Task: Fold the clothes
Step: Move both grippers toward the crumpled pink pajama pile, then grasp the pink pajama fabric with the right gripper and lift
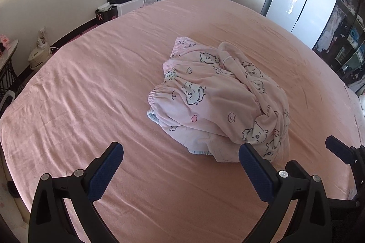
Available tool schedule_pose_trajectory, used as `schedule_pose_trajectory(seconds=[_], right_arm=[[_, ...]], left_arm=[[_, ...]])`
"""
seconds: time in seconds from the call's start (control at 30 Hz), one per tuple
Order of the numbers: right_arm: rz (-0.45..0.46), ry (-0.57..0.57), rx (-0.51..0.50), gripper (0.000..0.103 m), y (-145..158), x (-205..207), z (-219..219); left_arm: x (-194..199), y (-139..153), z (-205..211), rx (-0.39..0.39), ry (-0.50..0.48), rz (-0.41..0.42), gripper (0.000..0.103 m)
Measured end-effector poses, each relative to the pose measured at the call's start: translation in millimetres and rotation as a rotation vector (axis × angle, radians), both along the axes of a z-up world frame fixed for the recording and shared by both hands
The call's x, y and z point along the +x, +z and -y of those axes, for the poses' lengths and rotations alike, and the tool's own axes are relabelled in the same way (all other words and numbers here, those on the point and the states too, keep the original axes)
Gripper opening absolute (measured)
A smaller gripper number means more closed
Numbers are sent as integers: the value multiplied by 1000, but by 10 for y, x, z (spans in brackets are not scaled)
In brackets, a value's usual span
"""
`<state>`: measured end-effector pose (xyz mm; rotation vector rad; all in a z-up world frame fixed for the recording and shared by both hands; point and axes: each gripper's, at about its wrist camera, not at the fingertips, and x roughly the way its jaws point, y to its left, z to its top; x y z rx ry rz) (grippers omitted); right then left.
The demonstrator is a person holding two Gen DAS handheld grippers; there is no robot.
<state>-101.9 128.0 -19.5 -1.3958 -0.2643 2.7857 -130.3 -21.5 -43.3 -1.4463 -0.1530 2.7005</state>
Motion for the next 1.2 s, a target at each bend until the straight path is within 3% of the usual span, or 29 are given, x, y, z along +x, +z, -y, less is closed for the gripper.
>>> schedule_pose_trajectory(seconds=[0.13, 0.43, 0.7, 0.77, 0.83, 0.9, 1.03, 1.17, 1.2], right_arm=[[12, 23, -11, 85, -112, -142, 9], [12, 39, -92, 85, -306, -359, -92], [8, 39, -153, 85, -432, -452, -129], [2, 35, -166, 85, -447, -461, -133], [-4, 31, -180, 84, -461, -471, -138], [-11, 26, -194, 84, -476, -481, -143], [-23, 18, -221, 65, -505, -501, -152], [-28, 23, -216, 57, -533, -487, -145], [-33, 26, -216, 50, -534, -475, -144]], left_arm=[[-116, -117, 34, 7, 2, 21, 103], [-226, -392, 119, 113, 58, 58, 103], [-195, -459, 40, 137, 57, 49, 102], [-185, -484, 47, 187, 60, 53, 98], [-173, -524, 52, 228, 62, 63, 82], [-152, -559, 56, 266, 63, 68, 75], [-95, -530, 18, 294, 44, 51, 62], [-22, -503, -14, 323, 32, 32, 47], [-12, -500, 5, 349, 33, 33, 40]])
